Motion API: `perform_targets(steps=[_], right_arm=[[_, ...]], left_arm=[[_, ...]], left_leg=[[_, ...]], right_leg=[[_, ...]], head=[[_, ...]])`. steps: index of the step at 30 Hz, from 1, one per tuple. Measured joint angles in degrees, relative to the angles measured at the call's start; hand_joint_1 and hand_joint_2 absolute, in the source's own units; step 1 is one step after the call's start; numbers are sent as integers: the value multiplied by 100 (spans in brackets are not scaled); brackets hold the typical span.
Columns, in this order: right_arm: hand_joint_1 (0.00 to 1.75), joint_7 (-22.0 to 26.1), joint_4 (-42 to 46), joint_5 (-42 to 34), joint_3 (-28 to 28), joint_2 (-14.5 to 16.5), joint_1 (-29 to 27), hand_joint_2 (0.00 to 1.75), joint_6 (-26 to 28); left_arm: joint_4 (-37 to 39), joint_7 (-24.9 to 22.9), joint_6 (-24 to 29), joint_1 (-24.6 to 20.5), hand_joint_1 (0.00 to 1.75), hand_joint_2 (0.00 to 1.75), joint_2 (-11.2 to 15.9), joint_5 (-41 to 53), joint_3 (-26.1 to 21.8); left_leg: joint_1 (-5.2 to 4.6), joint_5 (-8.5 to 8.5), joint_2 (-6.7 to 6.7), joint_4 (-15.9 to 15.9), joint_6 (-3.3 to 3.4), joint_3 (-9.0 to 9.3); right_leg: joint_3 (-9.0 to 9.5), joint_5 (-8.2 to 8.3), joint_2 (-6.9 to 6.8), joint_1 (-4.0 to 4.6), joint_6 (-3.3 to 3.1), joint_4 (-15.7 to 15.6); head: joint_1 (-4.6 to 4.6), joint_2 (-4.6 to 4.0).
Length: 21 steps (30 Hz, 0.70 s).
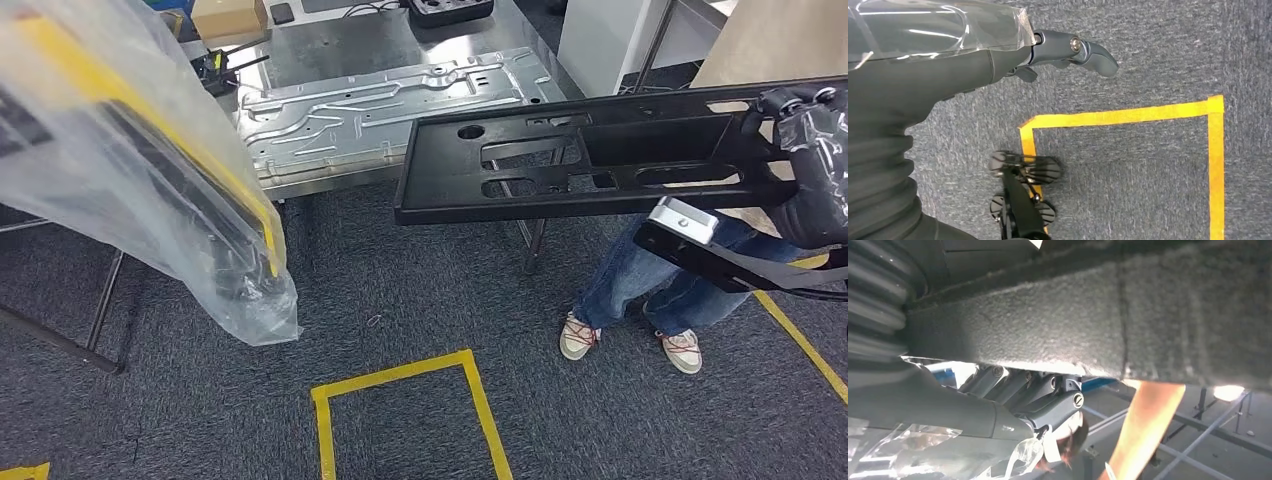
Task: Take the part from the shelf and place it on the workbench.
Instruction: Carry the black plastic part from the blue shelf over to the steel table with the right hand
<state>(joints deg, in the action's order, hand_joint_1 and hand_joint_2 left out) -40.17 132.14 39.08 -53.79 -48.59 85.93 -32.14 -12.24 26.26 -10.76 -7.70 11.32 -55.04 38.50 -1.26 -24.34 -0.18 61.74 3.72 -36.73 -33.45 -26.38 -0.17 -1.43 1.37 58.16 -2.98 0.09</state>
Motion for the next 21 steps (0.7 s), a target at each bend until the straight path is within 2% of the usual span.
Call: perform_targets(steps=[1, 2, 5, 7, 8, 10, 11, 12, 13, 14, 15, 16, 17, 19, 21], right_arm=[[175, -1, 0, -1, 15, -2, 4, 175, -1], [175, -2, 0, -2, 27, -7, 2, 175, -2], [175, -2, 1, -8, 45, -11, -8, 175, -6], [175, -2, 1, -7, 57, -8, 3, 175, -6], [175, -2, 1, -6, 62, -9, 5, 175, -6], [175, 0, 1, -8, 61, -9, -7, 175, -6], [175, 1, 1, -9, 58, -9, -26, 175, -7], [175, 1, 1, -8, 56, -9, -42, 175, -7], [175, 1, 1, -7, 54, -9, -51, 175, -8], [175, 1, 1, -6, 52, -9, -56, 175, -8], [175, -1, 2, -4, 52, -14, -60, 175, -9], [175, -1, 2, -6, 52, -20, -61, 175, -12], [175, 1, 2, -10, 53, -25, -71, 175, -15], [175, -1, 2, -31, 55, -29, -95, 175, -24], [175, -4, 0, -54, 56, -29, -112, 175, -39]], left_arm=[[-1, 7, -9, -8, 0, 175, 3, 2, 1], [-2, 13, -18, -20, 0, 175, 7, 4, 2], [-4, 22, -35, -29, 0, 175, 12, 16, 4], [-4, 28, -34, -23, 0, 175, 10, 20, 4], [-4, 25, -34, -23, 0, 175, 6, 20, 4], [-4, 15, -34, -36, 0, 175, -1, 25, 4], [-4, 6, -34, -34, 0, 175, -7, 29, 4], [-4, 2, -34, -30, 0, 175, -15, 35, 4], [-4, -1, -34, -26, 0, 175, -21, 43, 4], [-4, -3, -34, -21, 0, 175, -26, 51, 4], [-4, -3, -34, -16, 0, 175, -16, 59, 4], [-4, -3, -38, -14, 0, 175, -7, 72, 5], [-4, -3, -44, -15, 0, 175, 4, 81, 6], [-4, -4, -56, -21, 0, 175, 12, 94, 8], [-4, -12, -59, -15, 0, 175, 15, 95, 8]], left_leg=[[-31, 113, 33, -324, 61, 152], [-62, 154, 58, -510, 89, 243], [-81, 140, 74, -665, 29, 356], [-42, 154, 60, -784, 21, 485], [-23, 155, 54, -819, 24, 538], [-3, 121, 42, -826, 47, 586], [11, 98, 33, -823, 40, 608], [33, 70, 17, -815, 19, 631], [61, 34, -2, -798, -16, 659], [90, -17, -23, -761, -64, 683], [100, -88, -42, -697, -123, 683], [111, -166, -55, -623, -170, 669], [109, -230, -65, -570, -205, 654], [109, -292, -73, -546, -225, 645], [110, -337, -51, -429, -240, 618]], right_leg=[[15, -14, 0, 11, 0, -8], [24, -24, -2, 11, 6, -16], [64, -66, -22, -12, 65, -18], [-3, -201, -17, -5, 105, 226], [-143, -333, -5, 1, 114, 522], [-583, -607, 16, 8, 143, 1282], [-754, -635, 19, -7, 170, 1524], [-824, -549, 18, -30, 205, 1555], [-772, -364, 16, -59, 247, 1352], [-618, -123, 14, -96, 303, 972], [-456, 46, 25, -126, 359, 600], [-332, 146, 47, -147, 362, 321], [-264, 169, 66, -160, 337, 169], [-262, 111, 93, -160, 215, 149], [-246, 77, 89, -165, 148, 152]], head=[[2, 0], [2, 0], [3, 0], [3, 0], [4, 0], [5, 0], [5, 0], [5, 0], [5, 0], [5, 0], [7, 0], [3, 0], [2, 0], [-6, 0], [-7, 0]])
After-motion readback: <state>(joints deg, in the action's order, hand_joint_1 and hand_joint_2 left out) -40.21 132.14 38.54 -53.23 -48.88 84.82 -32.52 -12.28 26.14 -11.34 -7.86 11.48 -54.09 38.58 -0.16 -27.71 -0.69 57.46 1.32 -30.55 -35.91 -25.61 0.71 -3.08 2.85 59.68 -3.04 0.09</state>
